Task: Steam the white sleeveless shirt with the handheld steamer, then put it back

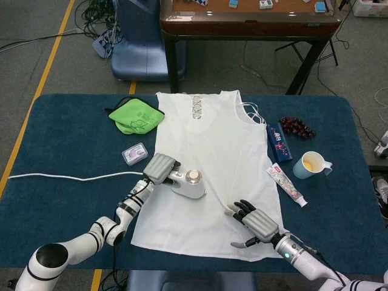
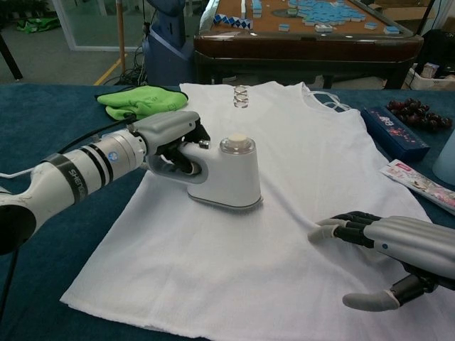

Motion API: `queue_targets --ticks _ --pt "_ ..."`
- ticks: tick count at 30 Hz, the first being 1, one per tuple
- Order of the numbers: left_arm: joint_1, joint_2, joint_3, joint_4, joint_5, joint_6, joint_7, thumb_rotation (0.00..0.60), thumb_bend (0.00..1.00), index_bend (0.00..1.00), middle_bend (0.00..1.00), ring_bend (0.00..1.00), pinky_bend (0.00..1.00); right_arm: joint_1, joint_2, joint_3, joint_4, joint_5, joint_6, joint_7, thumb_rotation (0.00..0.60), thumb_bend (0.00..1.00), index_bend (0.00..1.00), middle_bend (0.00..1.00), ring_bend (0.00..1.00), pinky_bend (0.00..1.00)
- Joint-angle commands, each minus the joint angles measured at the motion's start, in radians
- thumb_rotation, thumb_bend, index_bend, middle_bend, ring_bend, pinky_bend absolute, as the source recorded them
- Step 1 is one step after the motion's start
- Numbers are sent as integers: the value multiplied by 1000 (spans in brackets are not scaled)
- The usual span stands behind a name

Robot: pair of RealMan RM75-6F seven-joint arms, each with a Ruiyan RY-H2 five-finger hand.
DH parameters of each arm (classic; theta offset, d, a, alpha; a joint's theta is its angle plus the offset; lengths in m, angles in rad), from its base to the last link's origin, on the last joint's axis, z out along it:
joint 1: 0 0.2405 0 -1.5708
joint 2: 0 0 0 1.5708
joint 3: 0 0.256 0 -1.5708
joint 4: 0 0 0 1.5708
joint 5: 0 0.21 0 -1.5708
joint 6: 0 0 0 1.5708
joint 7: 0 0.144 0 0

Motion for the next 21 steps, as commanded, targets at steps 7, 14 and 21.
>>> queue_targets --ticks 7,14,21 --pt "8 -15 35 63 66 94 -98 600 220 810 706 599 618 1 4 -6 -1 4 -2 1 222 0 49 88 0 0" --pt "15 -46 72 151 113 150 -116 600 220 809 702 592 618 0 6 -9 -3 11 -4 1 221 0 49 88 0 0" --pt "19 -93 99 261 143 188 -173 600 220 803 698 585 618 -1 12 -10 -12 15 -5 -3 220 0 49 88 0 0"
